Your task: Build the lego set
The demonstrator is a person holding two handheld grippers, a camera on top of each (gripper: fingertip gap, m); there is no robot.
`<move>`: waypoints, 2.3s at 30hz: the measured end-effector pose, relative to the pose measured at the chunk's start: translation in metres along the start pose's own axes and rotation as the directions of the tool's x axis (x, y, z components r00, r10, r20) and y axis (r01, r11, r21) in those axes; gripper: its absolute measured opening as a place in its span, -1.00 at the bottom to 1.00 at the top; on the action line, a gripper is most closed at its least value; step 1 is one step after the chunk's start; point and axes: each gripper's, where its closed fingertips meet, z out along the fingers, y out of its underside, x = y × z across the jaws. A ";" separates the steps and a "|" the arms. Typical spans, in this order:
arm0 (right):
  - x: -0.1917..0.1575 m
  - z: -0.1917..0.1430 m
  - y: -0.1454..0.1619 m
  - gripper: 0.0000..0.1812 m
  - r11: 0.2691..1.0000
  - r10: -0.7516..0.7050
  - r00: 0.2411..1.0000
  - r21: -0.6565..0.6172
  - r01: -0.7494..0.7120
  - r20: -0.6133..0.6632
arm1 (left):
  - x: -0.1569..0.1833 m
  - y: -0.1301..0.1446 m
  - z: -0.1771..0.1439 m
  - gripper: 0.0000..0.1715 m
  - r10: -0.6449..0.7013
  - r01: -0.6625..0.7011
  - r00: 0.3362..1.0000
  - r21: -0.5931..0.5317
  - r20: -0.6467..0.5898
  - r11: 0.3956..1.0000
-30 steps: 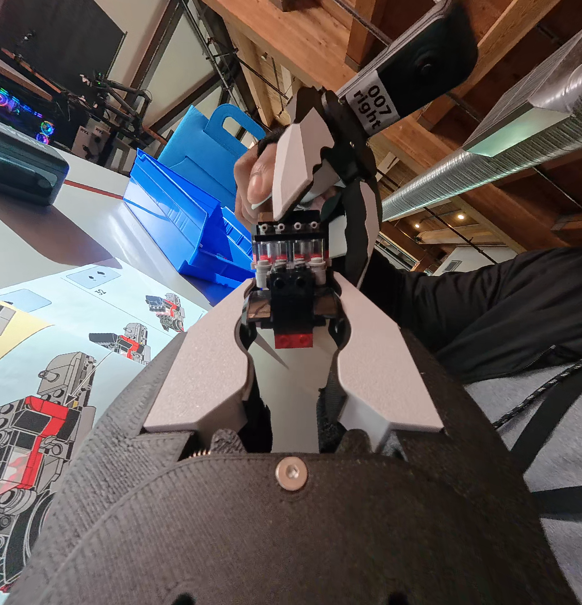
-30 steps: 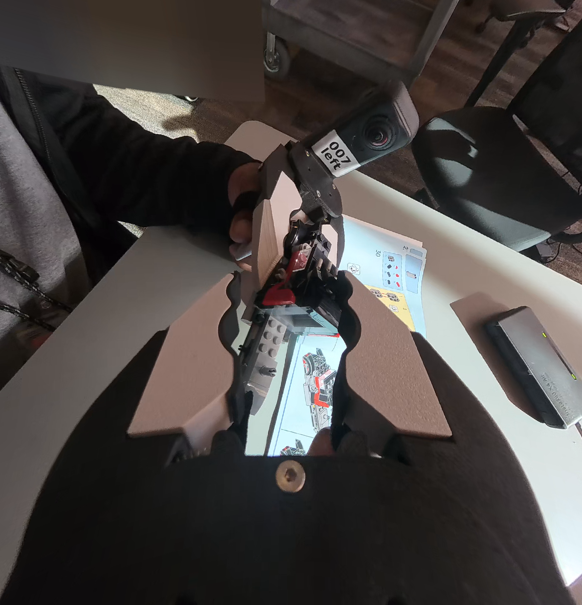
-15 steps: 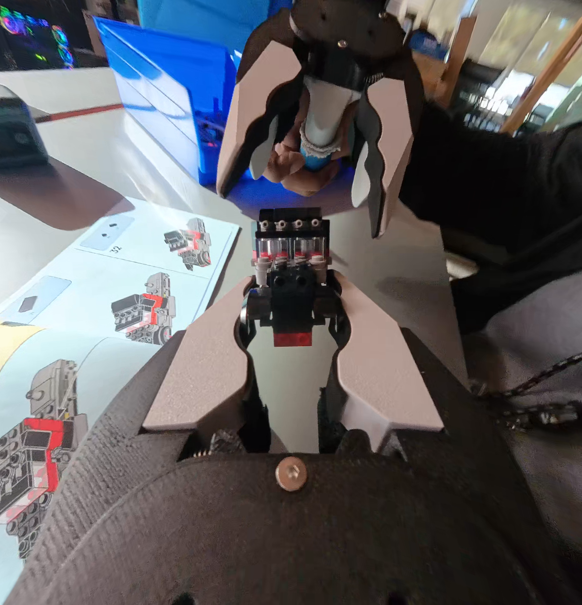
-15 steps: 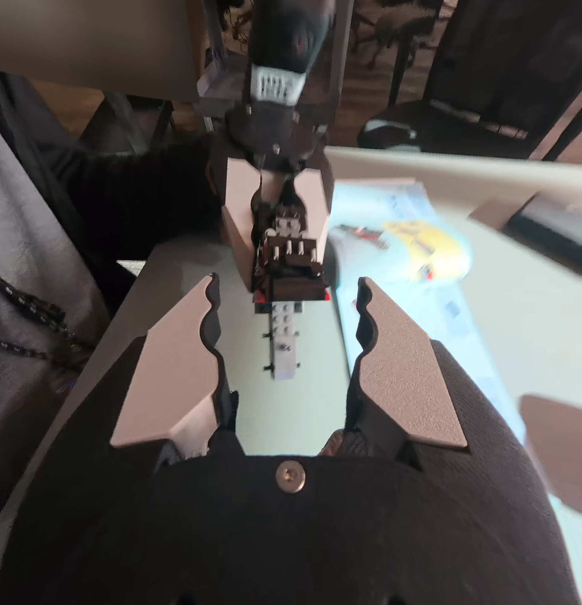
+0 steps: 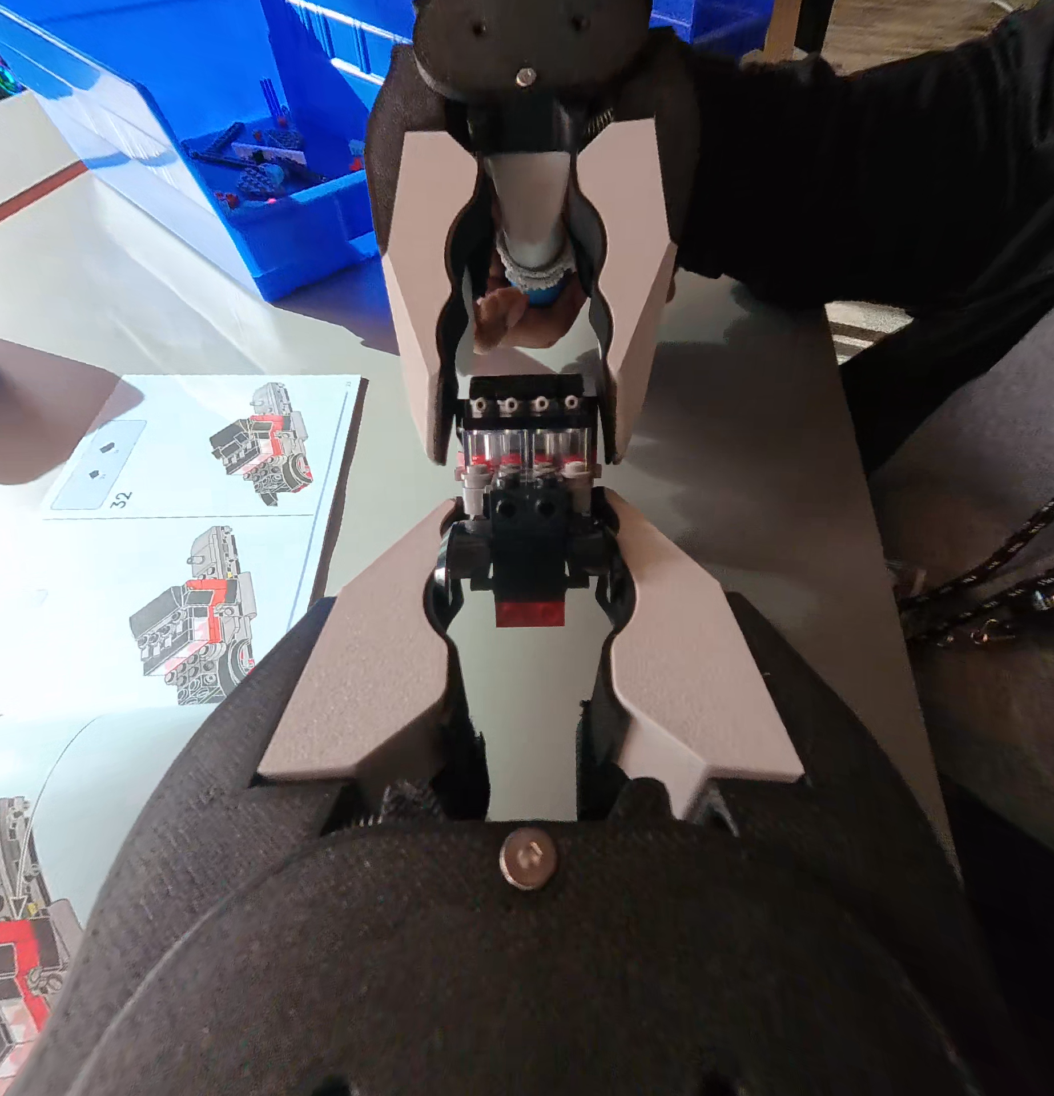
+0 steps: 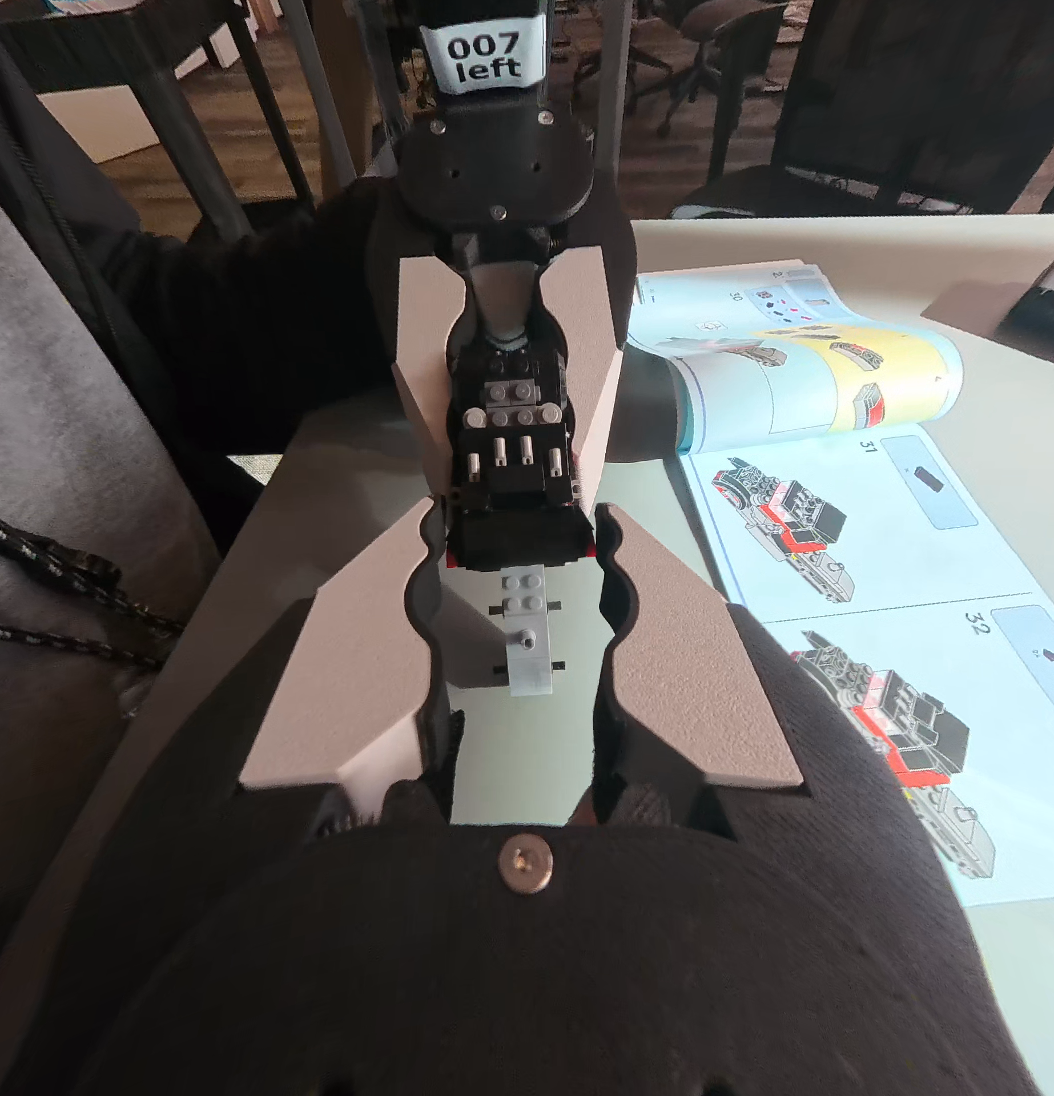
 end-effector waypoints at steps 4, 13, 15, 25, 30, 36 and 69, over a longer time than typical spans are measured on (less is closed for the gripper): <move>-0.002 -0.002 0.001 -0.42 1.000 0.008 1.000 -0.010 -0.008 0.001 | 0.004 0.002 0.002 -0.49 -0.014 0.014 1.000 -0.015 -0.018 1.000; 0.002 0.000 0.013 -0.43 0.991 -0.012 0.999 -0.136 0.017 0.035 | 0.013 0.018 -0.010 -0.28 -0.104 0.098 0.992 -0.078 -0.076 0.992; 0.003 0.001 0.025 -0.44 0.981 -0.022 0.999 -0.190 0.031 0.048 | 0.015 0.012 -0.019 -0.27 -0.121 0.119 0.987 -0.025 -0.108 0.993; 0.022 -0.022 0.005 -0.32 0.997 -0.042 0.999 -0.060 0.041 -0.014 | -0.069 -0.040 -0.101 -0.04 -0.203 0.105 0.949 0.365 0.240 0.925; 0.101 -0.048 -0.001 -0.23 0.998 0.059 0.946 0.027 -0.053 -0.319 | -0.152 -0.077 -0.126 0.12 -0.294 0.181 0.873 0.303 0.388 0.936; 0.130 -0.045 0.037 -0.10 0.993 0.034 0.885 -0.081 -0.081 -0.463 | -0.214 -0.083 -0.049 0.20 -0.302 0.295 0.866 0.081 0.398 0.952; 0.134 -0.053 0.077 -0.15 0.951 -0.013 0.855 -0.270 -0.149 -0.518 | -0.219 -0.006 -0.027 0.08 -0.123 0.209 0.937 -0.240 0.328 0.948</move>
